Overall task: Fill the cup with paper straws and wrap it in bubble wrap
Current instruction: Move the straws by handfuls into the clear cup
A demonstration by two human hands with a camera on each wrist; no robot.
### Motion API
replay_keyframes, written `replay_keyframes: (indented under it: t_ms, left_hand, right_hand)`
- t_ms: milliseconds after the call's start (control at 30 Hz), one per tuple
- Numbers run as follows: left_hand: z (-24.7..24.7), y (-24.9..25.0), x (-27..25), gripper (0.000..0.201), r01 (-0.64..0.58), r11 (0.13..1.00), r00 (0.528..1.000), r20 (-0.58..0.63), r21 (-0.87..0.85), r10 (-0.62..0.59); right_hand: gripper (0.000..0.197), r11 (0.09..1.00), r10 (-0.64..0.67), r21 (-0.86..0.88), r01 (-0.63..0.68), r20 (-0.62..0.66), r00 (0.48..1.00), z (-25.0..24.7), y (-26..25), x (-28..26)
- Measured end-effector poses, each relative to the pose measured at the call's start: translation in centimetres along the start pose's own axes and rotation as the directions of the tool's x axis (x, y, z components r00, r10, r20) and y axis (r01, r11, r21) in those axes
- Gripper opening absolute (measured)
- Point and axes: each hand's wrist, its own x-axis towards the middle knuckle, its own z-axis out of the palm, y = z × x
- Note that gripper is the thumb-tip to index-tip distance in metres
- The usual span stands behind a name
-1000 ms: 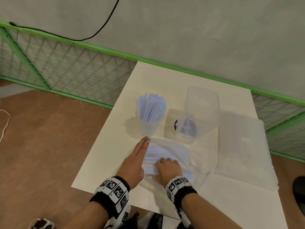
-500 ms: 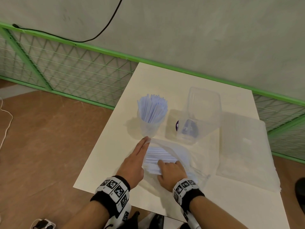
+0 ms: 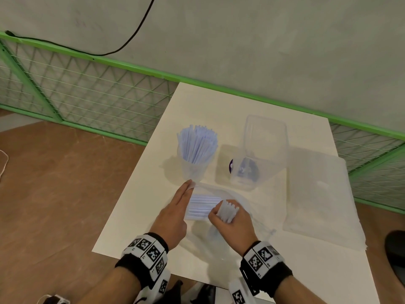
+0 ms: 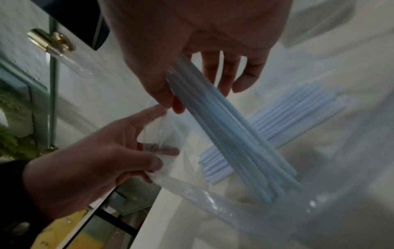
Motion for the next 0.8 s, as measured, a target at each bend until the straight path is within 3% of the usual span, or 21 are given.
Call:
replay_keyframes:
  t_ms: [100, 367, 500, 667, 800]
  left_hand:
    - [0.0, 0.0, 0.0, 0.103, 0.008, 1.0, 1.0, 0.003, 0.0, -0.008]
    - [-0.1, 0.4, -0.1, 0.103, 0.026, 1.0, 1.0, 0.002, 0.017, -0.026]
    - [-0.1, 0.3, -0.2, 0.103, 0.024, 1.0, 1.0, 0.006, 0.02, -0.024]
    - [-0.1, 0.3, -0.1, 0.102, 0.037, 0.999, 0.999, 0.008, 0.015, -0.037]
    - [-0.1, 0.4, 0.0, 0.102, 0.028, 0.999, 1.0, 0.014, 0.021, -0.028]
  right_hand:
    - [0.016, 0.998, 0.052, -0.021, -0.052, 0.02, 0.998, -0.5, -0.2, -0.3]
    - [0.003, 0.994, 0.013, -0.109, -0.007, 0.048, 0.999, -2.0, -1.2, -1.2]
    - [0.019, 0.954, -0.031, -0.292, 0.059, 0.099, 0.995, -2.1, -1.6, -1.1]
    - [0.018, 0.974, -0.038, -0.219, 0.061, 0.11, 0.993, -3.0, -2.1, -1.6]
    - [0.029, 0.882, -0.081, -0.437, 0.178, 0.232, 0.969, -2.7, -0.6, -1.5]
